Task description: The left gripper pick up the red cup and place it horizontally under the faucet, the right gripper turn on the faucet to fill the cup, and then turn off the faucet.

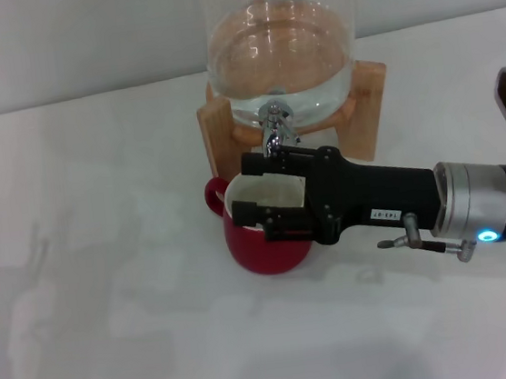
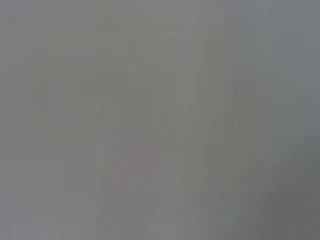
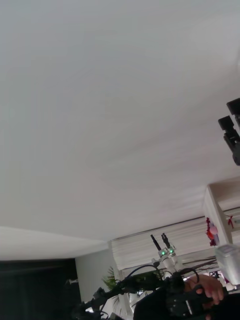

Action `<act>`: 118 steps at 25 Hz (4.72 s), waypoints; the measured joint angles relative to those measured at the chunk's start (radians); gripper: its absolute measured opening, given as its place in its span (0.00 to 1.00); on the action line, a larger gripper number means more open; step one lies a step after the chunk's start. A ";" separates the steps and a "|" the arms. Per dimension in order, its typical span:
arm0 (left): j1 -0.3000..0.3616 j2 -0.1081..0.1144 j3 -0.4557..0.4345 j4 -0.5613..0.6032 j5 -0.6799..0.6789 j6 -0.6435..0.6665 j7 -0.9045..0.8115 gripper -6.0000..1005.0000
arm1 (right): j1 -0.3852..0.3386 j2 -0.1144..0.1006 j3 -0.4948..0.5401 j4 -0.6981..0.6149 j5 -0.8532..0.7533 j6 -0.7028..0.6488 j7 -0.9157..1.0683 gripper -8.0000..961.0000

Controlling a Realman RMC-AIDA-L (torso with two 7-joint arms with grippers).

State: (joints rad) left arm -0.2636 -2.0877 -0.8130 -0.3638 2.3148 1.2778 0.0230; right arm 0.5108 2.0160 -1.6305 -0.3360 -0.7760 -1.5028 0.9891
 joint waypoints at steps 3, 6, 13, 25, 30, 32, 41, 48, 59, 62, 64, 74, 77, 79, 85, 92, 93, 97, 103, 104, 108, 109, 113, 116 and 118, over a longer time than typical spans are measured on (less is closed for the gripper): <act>-0.001 0.000 0.000 0.000 0.000 0.000 0.000 0.87 | 0.000 0.000 0.000 -0.001 0.001 0.010 0.000 0.78; -0.004 0.000 0.000 0.002 0.000 0.000 0.000 0.87 | 0.000 -0.001 0.000 -0.002 0.002 0.018 0.000 0.78; -0.007 0.000 0.000 0.005 0.000 0.000 0.000 0.87 | -0.002 -0.002 0.001 -0.015 0.003 0.042 0.000 0.78; -0.021 0.003 0.000 0.007 -0.002 -0.013 0.000 0.87 | -0.013 -0.006 0.002 -0.038 0.012 0.067 0.000 0.78; -0.026 0.003 -0.002 0.008 -0.002 -0.021 0.000 0.87 | -0.014 -0.008 0.010 -0.038 0.013 0.067 0.000 0.78; -0.027 0.003 -0.003 0.008 -0.001 -0.023 0.000 0.87 | -0.015 -0.009 0.014 -0.038 0.013 0.067 0.000 0.78; -0.031 0.003 -0.004 0.008 -0.002 -0.025 0.000 0.87 | -0.023 -0.011 0.015 -0.038 0.013 0.058 -0.004 0.78; -0.036 0.003 0.000 0.008 -0.004 -0.027 0.000 0.87 | -0.032 -0.014 0.016 -0.038 0.014 0.059 -0.007 0.78; -0.038 0.001 0.000 0.008 -0.005 -0.028 0.000 0.87 | -0.041 -0.025 0.041 -0.040 0.008 0.056 -0.007 0.78; -0.039 0.001 0.000 0.008 -0.005 -0.028 0.000 0.87 | -0.042 -0.028 0.041 -0.040 0.008 0.056 -0.007 0.78; -0.040 0.001 0.000 0.008 -0.005 -0.028 0.000 0.87 | -0.042 -0.030 0.042 -0.040 0.009 0.058 -0.007 0.78; -0.043 0.001 0.000 0.008 -0.002 -0.028 0.000 0.87 | -0.041 -0.040 0.060 -0.040 0.008 0.064 -0.007 0.78; -0.043 0.002 0.000 0.008 -0.002 -0.028 0.000 0.87 | -0.041 -0.041 0.066 -0.040 0.006 0.063 -0.007 0.78; -0.043 0.001 0.000 0.008 -0.002 -0.028 0.000 0.87 | -0.041 -0.042 0.066 -0.040 0.005 0.062 -0.007 0.78; -0.046 0.001 0.000 0.008 -0.001 -0.028 0.000 0.87 | -0.041 -0.042 0.066 -0.040 0.004 0.064 -0.009 0.78; -0.047 0.001 0.000 0.008 -0.001 -0.028 0.000 0.87 | -0.040 -0.042 0.068 -0.040 0.005 0.067 -0.010 0.78; -0.048 0.001 0.000 0.008 -0.001 -0.029 0.000 0.87 | -0.040 -0.042 0.068 -0.040 0.005 0.067 -0.010 0.78; -0.048 0.002 -0.001 0.008 -0.002 -0.037 0.000 0.87 | -0.042 -0.042 0.068 -0.046 0.005 0.054 -0.010 0.78; -0.049 0.003 -0.004 0.008 -0.002 -0.039 0.000 0.87 | -0.062 -0.042 0.066 -0.064 0.005 0.007 -0.005 0.78; -0.049 0.003 -0.004 0.008 -0.002 -0.040 0.000 0.87 | -0.065 -0.042 0.067 -0.065 0.005 -0.004 -0.005 0.78; -0.049 0.003 -0.007 0.012 -0.004 -0.040 0.000 0.87 | -0.088 -0.049 0.100 -0.074 0.011 -0.063 -0.003 0.78; -0.049 0.003 -0.007 0.014 -0.005 -0.040 0.000 0.87 | -0.092 -0.050 0.122 -0.076 0.011 -0.068 -0.003 0.78; -0.044 0.003 -0.012 0.021 -0.014 -0.040 0.001 0.87 | -0.104 -0.064 0.206 -0.077 0.005 -0.071 -0.003 0.78; -0.039 0.003 -0.019 0.039 -0.033 -0.031 0.001 0.87 | -0.109 -0.074 0.258 -0.074 0.005 -0.068 -0.003 0.79; -0.036 0.003 -0.023 0.046 -0.043 -0.026 0.001 0.87 | -0.117 -0.077 0.294 -0.075 0.004 -0.061 -0.003 0.79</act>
State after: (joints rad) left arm -0.2998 -2.0851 -0.8361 -0.3175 2.2720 1.2517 0.0245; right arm 0.3940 1.9387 -1.3370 -0.4106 -0.7717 -1.5643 0.9860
